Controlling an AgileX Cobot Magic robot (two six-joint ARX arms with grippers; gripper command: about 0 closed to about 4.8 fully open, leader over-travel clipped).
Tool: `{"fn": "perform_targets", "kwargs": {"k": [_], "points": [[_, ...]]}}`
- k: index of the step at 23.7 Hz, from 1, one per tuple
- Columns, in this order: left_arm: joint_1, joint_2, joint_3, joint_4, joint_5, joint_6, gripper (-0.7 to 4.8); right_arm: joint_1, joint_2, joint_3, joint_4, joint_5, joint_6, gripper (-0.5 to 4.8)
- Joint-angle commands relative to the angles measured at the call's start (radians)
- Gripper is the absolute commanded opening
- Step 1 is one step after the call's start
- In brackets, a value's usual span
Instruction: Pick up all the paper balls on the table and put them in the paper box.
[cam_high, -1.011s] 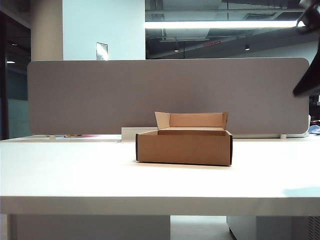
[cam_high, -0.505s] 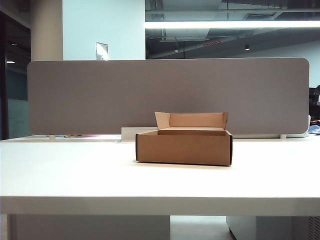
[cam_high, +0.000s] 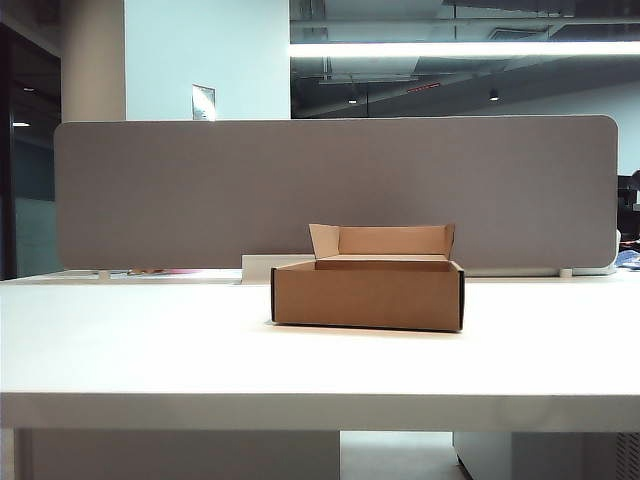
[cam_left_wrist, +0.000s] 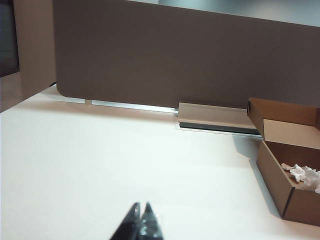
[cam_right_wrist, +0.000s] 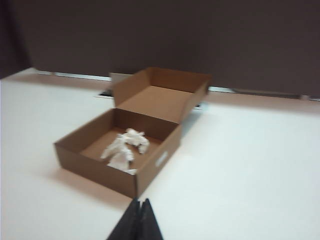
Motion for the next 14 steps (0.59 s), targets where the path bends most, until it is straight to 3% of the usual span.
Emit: {"fn": "perform_targets", "kwargs": {"k": [1,7,14], "points": [[0.000,0.001,0.003,0.013,0.001,0.000,-0.06,-0.002,-0.001,-0.026,0.055,0.034,-0.002,-0.01],[0.000,0.001,0.003,0.013,0.001,0.001,-0.06,-0.002,-0.061,-0.186,0.313,0.033,0.033,-0.01],[0.000,0.001,0.003,0.013,0.001,0.001,-0.06,-0.002,-0.132,-0.299,0.378,0.033,0.032,-0.01]]}}
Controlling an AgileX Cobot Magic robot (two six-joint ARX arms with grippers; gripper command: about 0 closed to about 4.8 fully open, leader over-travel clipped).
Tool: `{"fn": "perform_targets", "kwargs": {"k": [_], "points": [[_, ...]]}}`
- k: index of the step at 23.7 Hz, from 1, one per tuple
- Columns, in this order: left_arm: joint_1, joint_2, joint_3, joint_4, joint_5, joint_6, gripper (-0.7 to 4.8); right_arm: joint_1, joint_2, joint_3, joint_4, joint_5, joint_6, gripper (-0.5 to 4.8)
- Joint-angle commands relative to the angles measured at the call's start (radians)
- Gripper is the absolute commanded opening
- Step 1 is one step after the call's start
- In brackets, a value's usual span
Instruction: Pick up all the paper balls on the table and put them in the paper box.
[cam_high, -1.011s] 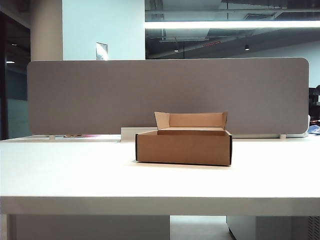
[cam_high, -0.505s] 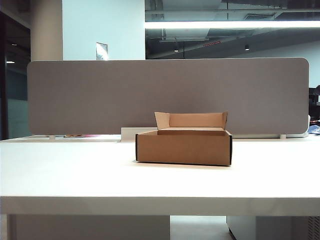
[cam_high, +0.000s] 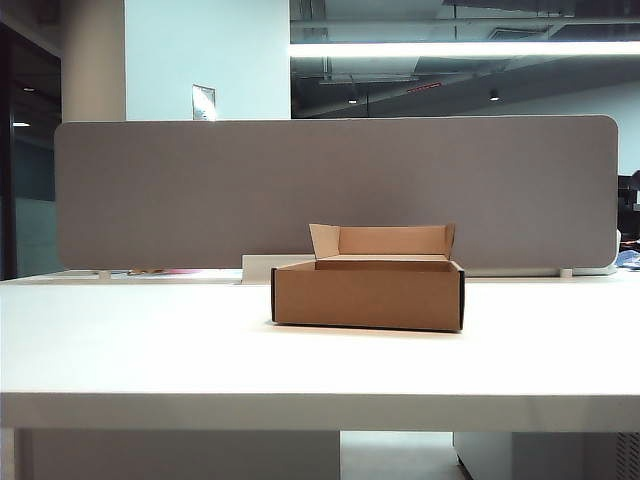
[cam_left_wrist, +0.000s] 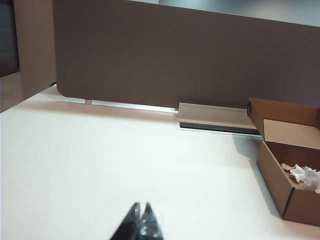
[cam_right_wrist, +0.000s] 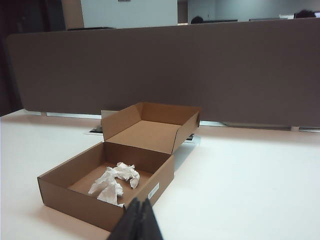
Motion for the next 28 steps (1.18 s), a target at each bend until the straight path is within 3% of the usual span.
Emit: {"fn": "perform_targets", "kwargs": {"k": [1,14,28], "points": [[0.000,0.001,0.003,0.013,0.001,0.001,-0.05,-0.001,-0.004,-0.027,0.029,0.003,0.003,-0.01],[0.000,0.001,0.003,0.012,0.001,0.000,-0.06,-0.127,-0.004,-0.125,0.098,-0.036,0.035,-0.01],[0.000,0.001,0.003,0.013,0.001,0.001,-0.06,-0.138,-0.004,-0.150,0.092,-0.035,0.045,-0.01]]}}
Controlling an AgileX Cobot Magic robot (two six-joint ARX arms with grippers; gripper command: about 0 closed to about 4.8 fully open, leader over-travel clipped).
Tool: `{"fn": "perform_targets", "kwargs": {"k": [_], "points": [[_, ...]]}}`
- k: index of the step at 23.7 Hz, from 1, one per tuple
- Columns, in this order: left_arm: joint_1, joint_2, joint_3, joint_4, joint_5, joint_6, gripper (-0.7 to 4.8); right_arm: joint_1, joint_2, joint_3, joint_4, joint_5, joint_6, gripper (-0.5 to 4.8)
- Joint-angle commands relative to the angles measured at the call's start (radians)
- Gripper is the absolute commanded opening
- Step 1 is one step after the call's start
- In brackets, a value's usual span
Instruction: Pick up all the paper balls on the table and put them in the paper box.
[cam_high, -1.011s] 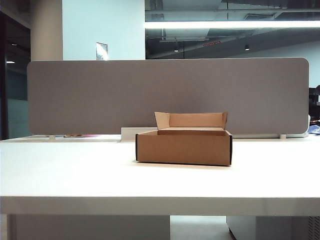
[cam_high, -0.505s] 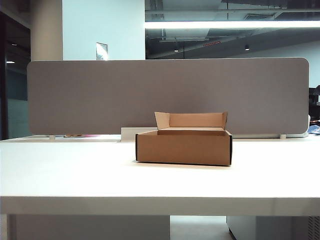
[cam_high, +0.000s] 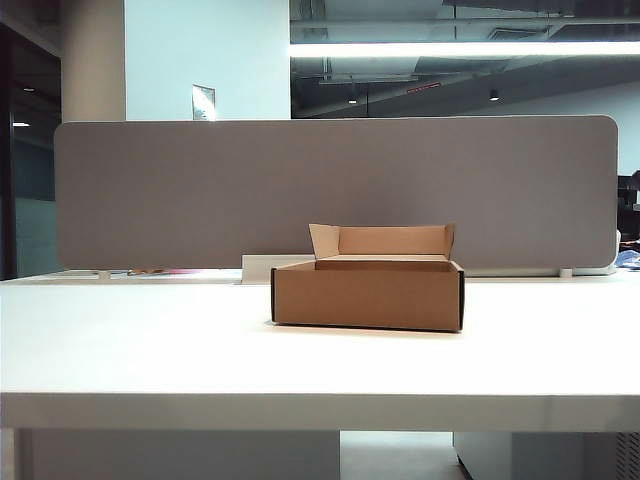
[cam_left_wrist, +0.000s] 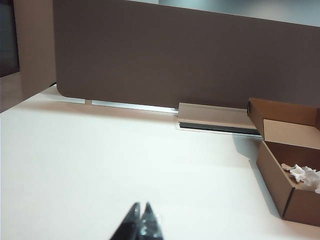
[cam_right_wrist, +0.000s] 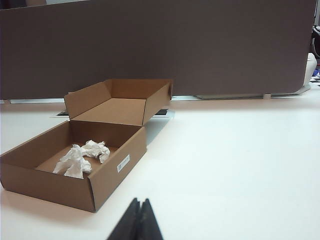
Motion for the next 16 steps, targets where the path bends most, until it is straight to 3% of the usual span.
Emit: {"fn": "perform_targets", "kwargs": {"k": [1,16], "points": [[0.000,0.001,0.003,0.013,0.001,0.000,-0.06,-0.002,-0.002,-0.006,0.011,-0.001,0.004,-0.01],[0.000,0.001,0.003,0.013,0.001,0.000,-0.05,-0.024,-0.002,-0.006,0.011,0.003,0.004,-0.01]]}}
